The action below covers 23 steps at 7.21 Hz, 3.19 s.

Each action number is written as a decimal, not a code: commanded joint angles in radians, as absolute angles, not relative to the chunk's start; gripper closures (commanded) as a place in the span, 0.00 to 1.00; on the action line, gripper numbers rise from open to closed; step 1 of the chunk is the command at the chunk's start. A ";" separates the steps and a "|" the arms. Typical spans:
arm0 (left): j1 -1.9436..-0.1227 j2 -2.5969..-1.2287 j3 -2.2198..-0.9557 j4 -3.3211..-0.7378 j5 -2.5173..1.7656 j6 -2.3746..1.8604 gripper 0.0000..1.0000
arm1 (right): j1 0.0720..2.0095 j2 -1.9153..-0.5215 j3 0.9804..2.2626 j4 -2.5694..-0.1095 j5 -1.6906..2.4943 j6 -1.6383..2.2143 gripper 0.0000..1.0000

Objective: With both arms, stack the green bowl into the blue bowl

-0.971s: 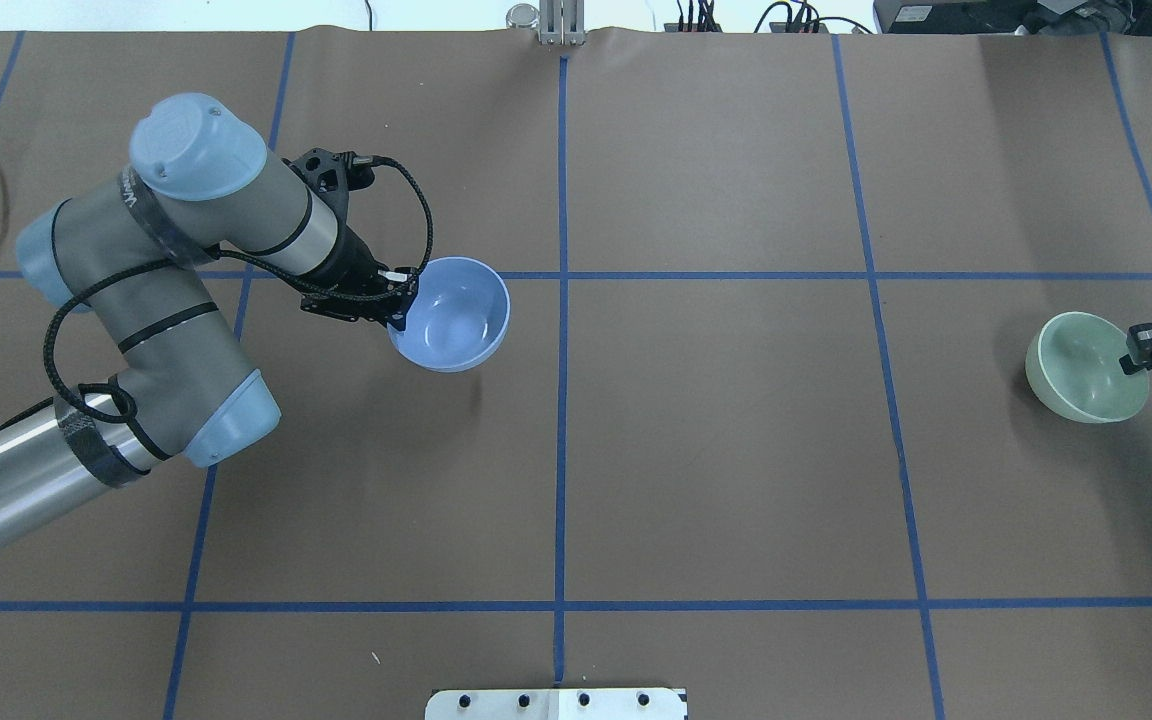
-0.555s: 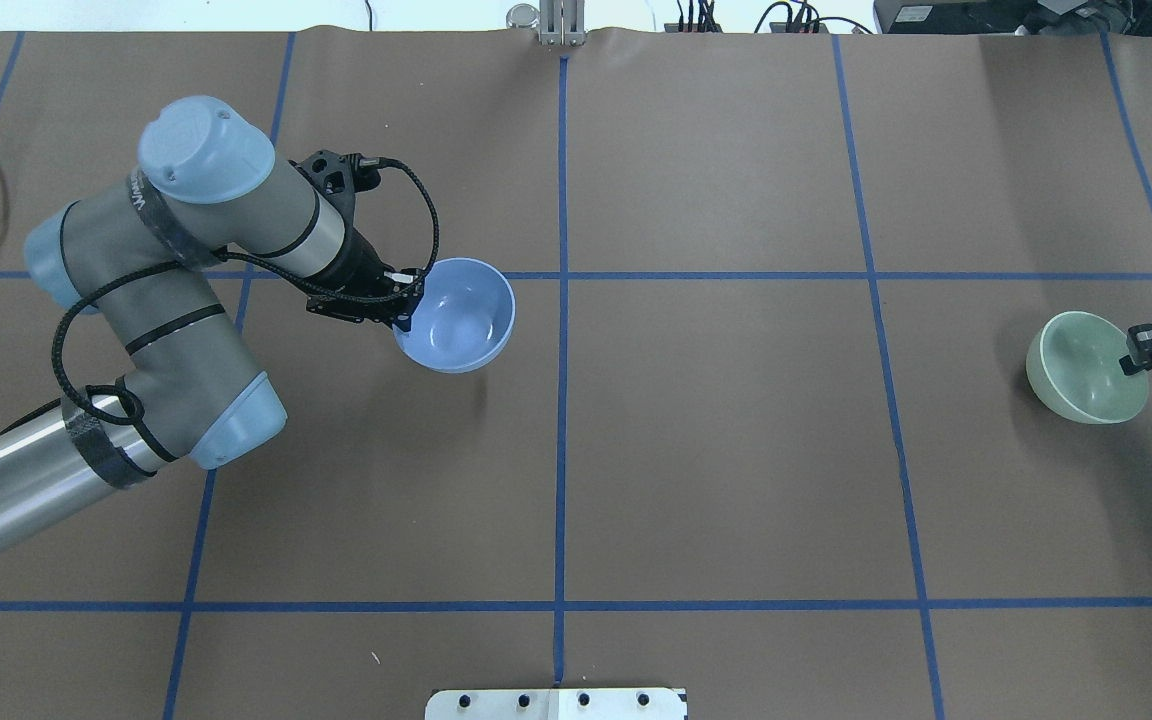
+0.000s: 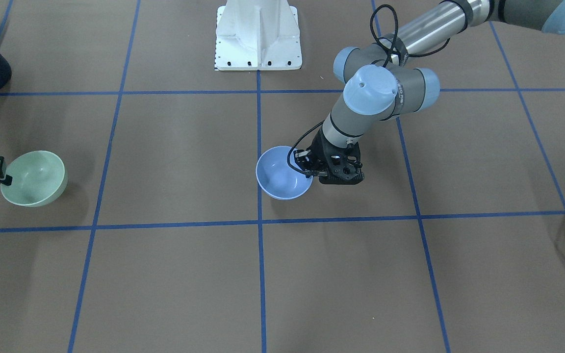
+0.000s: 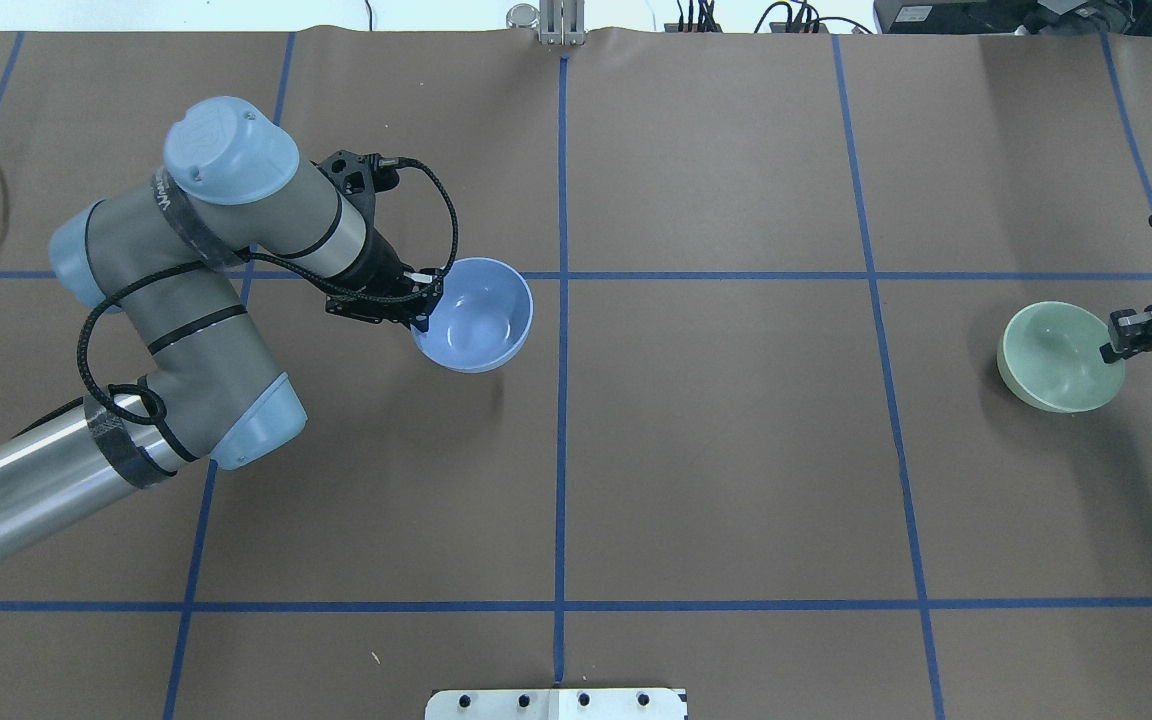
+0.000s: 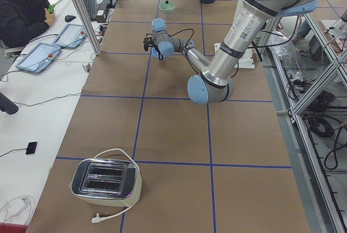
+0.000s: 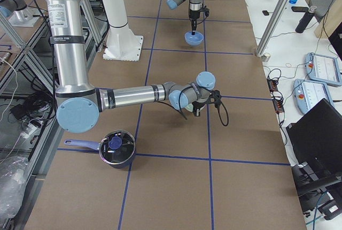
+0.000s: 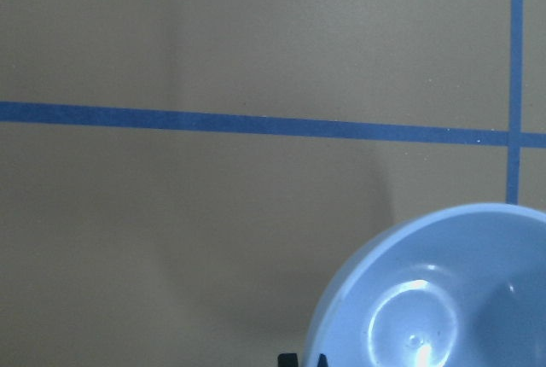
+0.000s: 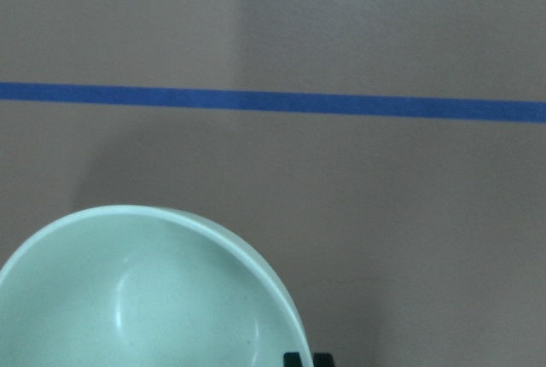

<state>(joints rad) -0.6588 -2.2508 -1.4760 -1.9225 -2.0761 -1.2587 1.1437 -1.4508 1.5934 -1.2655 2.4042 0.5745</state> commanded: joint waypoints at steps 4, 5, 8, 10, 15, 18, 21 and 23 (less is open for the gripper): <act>-0.572 -2.284 -1.463 -1.922 -1.971 -1.330 1.00 | 1.166 -1.328 1.661 -1.470 2.415 0.577 1.00; -0.563 -2.284 -1.463 -1.922 -1.962 -1.330 1.00 | 1.166 -1.325 1.660 -1.470 2.414 0.578 1.00; -0.555 -2.280 -1.465 -1.924 -1.947 -1.333 1.00 | 1.166 -1.315 1.660 -1.471 2.413 0.598 1.00; -0.555 -2.272 -1.474 -1.925 -1.947 -1.333 0.15 | 1.164 -1.309 1.654 -1.471 2.413 0.604 1.00; -0.780 -2.067 -1.718 -1.882 -2.147 -1.113 0.02 | 1.120 -1.204 1.666 -1.468 2.410 0.803 1.00; -0.915 -1.910 -1.796 -1.844 -2.224 -0.872 0.02 | 0.964 -1.129 1.724 -1.465 2.286 1.041 1.00; -1.078 -1.792 -1.792 -1.845 -2.302 -0.598 0.02 | 0.781 -1.056 1.746 -1.456 2.136 1.234 1.00; -1.161 -1.723 -1.786 -1.842 -2.303 -0.442 0.02 | 0.695 -1.011 1.746 -1.456 2.067 1.316 1.00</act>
